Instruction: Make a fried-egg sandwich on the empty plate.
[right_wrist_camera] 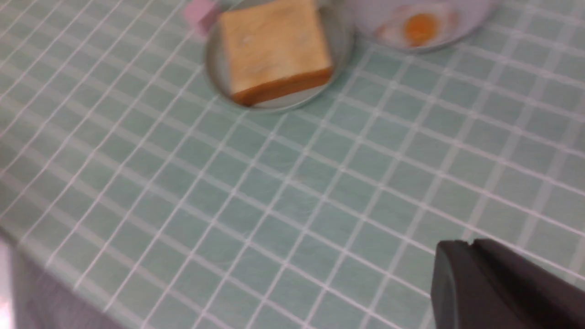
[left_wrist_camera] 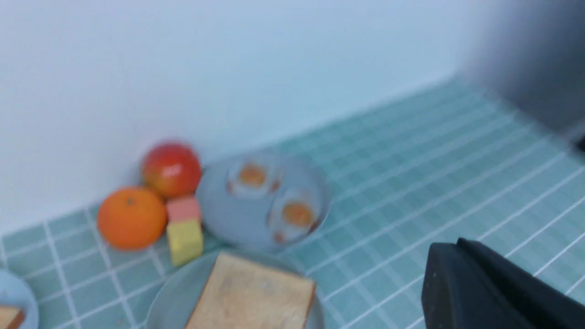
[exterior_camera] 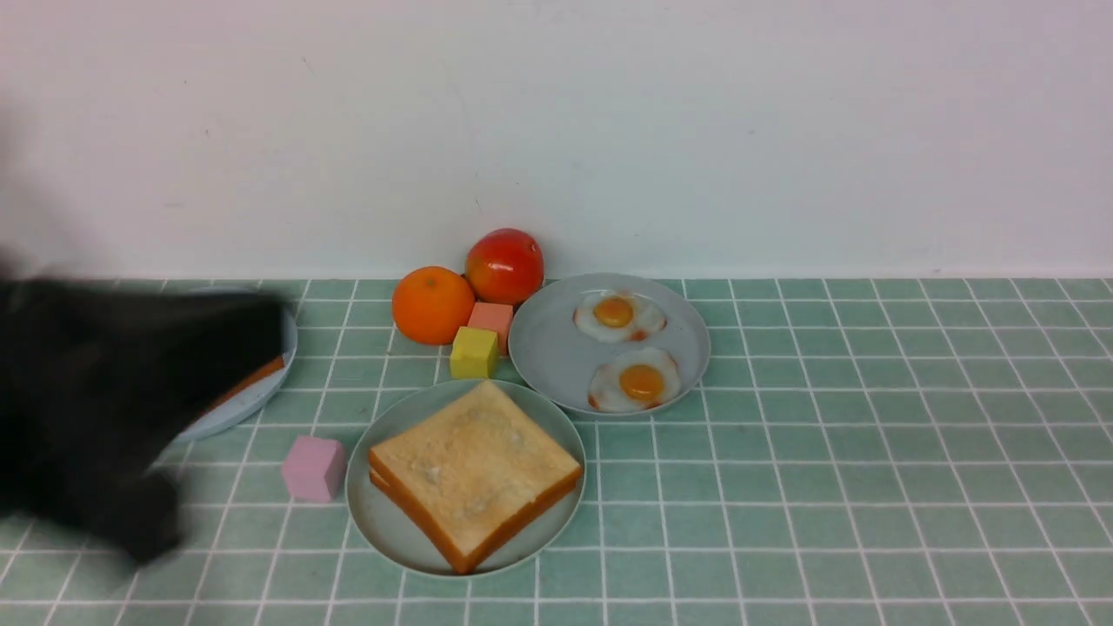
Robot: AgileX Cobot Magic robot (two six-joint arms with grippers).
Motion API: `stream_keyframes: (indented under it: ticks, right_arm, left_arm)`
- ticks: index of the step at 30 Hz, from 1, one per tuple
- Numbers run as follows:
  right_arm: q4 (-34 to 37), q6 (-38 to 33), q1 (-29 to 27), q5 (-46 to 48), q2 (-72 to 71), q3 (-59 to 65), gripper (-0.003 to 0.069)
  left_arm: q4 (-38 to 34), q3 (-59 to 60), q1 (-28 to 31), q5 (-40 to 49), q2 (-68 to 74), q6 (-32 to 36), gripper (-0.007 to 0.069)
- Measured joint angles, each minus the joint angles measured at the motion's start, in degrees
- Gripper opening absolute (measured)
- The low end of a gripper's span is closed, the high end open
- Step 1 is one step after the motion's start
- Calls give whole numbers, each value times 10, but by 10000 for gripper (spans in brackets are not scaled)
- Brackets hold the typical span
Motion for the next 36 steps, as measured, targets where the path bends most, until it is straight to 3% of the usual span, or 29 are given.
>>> stream_keyframes:
  ticks: [5, 11, 21, 24, 36]
  right_arm:
    - [-63, 89, 0, 8, -117, 71, -6]
    - [-94, 158, 0, -41, -217, 150, 0]
    - [-128, 189, 0, -318, -243, 295, 5]
    - [-128, 189, 0, -363, -243, 325, 7]
    - [-141, 189, -9, -381, -248, 417, 18]
  left_arm:
    - [0, 195, 0, -108, -178, -27, -13]
    - [0, 298, 0, -178, -266, -30, -13]
    - [0, 315, 0, -99, -274, -31, -13]
    - [0, 315, 0, -80, -274, -31, -13]
    - [-2, 315, 0, -60, -274, -31, -13]
